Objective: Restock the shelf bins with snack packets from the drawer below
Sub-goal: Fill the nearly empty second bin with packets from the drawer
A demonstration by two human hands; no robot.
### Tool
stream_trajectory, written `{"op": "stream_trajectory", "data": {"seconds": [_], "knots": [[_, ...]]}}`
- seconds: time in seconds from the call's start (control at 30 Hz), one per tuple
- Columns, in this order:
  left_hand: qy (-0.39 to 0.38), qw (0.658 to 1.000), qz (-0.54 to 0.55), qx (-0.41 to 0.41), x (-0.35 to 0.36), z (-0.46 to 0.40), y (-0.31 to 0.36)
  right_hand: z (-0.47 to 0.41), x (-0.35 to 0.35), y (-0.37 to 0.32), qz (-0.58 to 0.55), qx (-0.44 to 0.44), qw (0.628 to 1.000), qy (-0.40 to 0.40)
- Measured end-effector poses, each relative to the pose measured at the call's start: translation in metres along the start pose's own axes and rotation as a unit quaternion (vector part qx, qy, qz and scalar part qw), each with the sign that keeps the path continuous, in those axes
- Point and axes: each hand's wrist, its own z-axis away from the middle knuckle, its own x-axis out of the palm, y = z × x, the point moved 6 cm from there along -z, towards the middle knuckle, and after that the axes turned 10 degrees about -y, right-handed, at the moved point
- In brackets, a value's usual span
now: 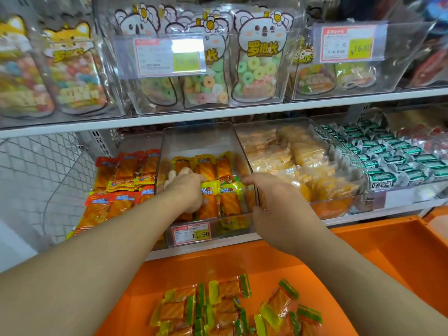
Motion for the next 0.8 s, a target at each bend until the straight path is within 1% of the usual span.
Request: {"op": "stream_trajectory", "data": {"seconds": [0.17,0.23,0.3,0.4,0.53,0.6,0.7,0.77,0.8], "knots": [[0.053,0.998,-0.027,0.024,0.0,0.005,0.001,0.0,0.0,0.0,0.0,-0.001,1.0,-0.002],[0.041,0.997,-0.053,0.027,0.002,0.007,0.002,0.001,0.0,0.0,-0.001,-0.003,1.0,-0.002],[0.025,0.998,-0.054,0.025,0.004,0.008,0.003,0.001,0.001,-0.001,-0.003,-0.006,1.0,-0.001],[0.021,0.999,-0.016,0.039,0.005,0.013,0.006,0.003,0.001,-0.002,-0.007,-0.011,1.0,0.008],[0.085,0.991,0.063,0.087,0.0,0.036,0.009,0.008,-0.007,-0.009,-0.001,-0.026,0.999,0.035],[0.129,0.978,0.113,0.119,-0.002,0.058,0.01,0.015,-0.008,-0.016,-0.003,-0.038,0.999,0.037],[0.199,0.949,0.171,0.172,0.004,0.104,0.007,0.031,-0.003,-0.034,-0.009,-0.102,0.994,0.043],[0.229,0.927,0.212,0.207,0.018,0.139,-0.001,0.041,0.012,-0.039,-0.025,-0.118,0.993,0.013],[0.223,0.921,0.236,0.215,0.031,0.154,-0.007,0.046,0.025,-0.038,-0.032,-0.115,0.993,-0.015]]}}
